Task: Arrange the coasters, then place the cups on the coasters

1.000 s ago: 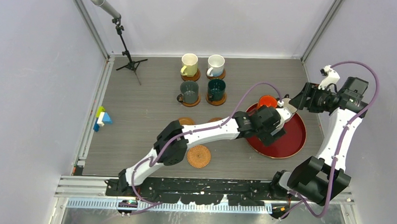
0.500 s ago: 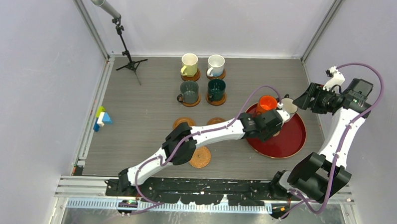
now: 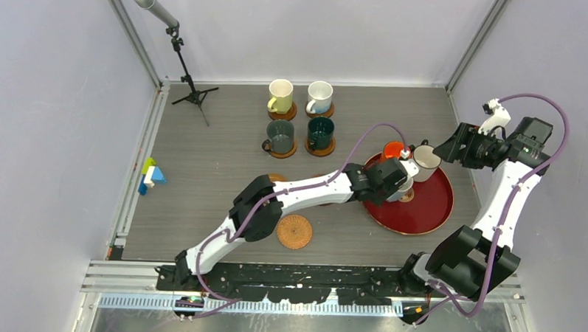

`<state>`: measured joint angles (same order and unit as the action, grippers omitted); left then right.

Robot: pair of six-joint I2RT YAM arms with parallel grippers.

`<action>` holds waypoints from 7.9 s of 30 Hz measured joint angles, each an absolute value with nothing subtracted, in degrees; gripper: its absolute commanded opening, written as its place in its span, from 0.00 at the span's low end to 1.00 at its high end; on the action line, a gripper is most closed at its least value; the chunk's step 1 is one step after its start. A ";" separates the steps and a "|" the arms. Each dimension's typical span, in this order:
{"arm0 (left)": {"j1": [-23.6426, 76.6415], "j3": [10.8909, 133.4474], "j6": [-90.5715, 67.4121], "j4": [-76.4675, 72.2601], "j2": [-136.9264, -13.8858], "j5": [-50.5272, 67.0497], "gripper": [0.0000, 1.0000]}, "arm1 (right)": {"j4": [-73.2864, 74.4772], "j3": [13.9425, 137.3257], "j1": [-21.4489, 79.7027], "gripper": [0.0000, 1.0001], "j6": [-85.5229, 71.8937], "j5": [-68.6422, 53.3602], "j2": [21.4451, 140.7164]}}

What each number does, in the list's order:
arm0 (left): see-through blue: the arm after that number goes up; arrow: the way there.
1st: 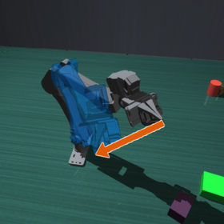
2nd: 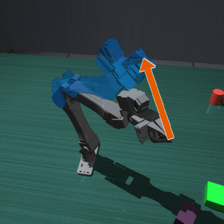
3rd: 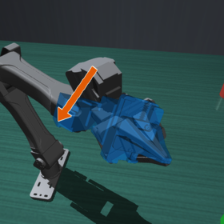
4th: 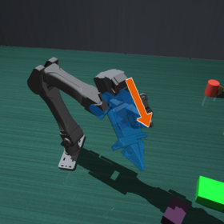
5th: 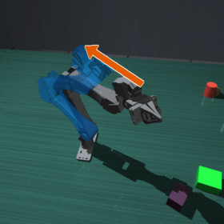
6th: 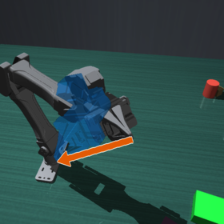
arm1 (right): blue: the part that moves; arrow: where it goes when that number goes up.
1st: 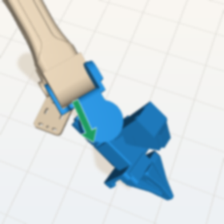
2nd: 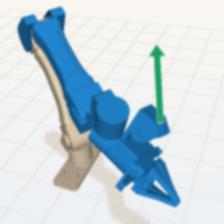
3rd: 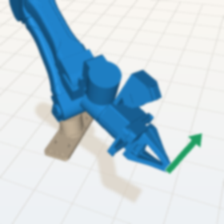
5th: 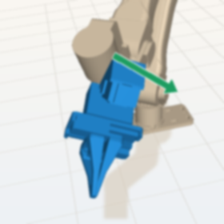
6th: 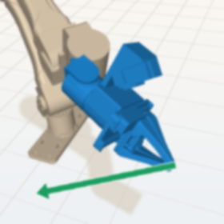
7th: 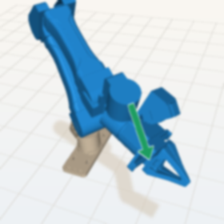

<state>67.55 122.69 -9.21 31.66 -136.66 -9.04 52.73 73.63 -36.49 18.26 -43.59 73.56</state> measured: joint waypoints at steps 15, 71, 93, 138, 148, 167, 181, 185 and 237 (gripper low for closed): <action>58.00 99.55 -3.99 30.70 -107.15 -0.49 0.00 | 51.77 70.67 -35.03 0.69 16.82 -45.28 73.65; 31.03 39.62 8.08 17.52 -69.28 10.11 0.05 | 40.56 69.52 -10.02 0.69 3.68 -29.39 78.15; 30.81 46.39 10.63 23.31 -67.68 9.02 0.95 | 43.46 73.19 -5.32 0.69 6.02 -25.10 80.60; 29.47 60.10 10.72 37.19 -63.72 7.11 1.00 | 58.30 99.92 -3.86 0.77 -25.19 3.95 115.55; 29.43 60.10 10.72 37.17 -63.72 7.44 1.00 | 57.91 101.56 -3.46 0.76 -17.12 -2.85 115.77; 29.23 63.68 10.96 38.46 -65.52 12.19 1.00 | 62.39 103.61 2.57 0.70 9.74 -16.60 116.60; 29.23 68.16 10.79 38.48 -70.22 17.61 1.00 | 67.81 100.82 11.11 0.66 22.46 -21.12 115.72; 29.23 68.99 10.50 38.44 -71.44 18.72 1.00 | 68.82 98.37 11.16 0.65 23.46 -21.91 114.19; 45.21 78.15 13.15 36.07 -85.03 17.63 0.91 | 71.66 97.54 8.49 0.61 12.16 -28.56 107.18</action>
<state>45.21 78.15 13.15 36.07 -85.03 17.63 71.66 97.54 8.49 12.16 -28.56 107.18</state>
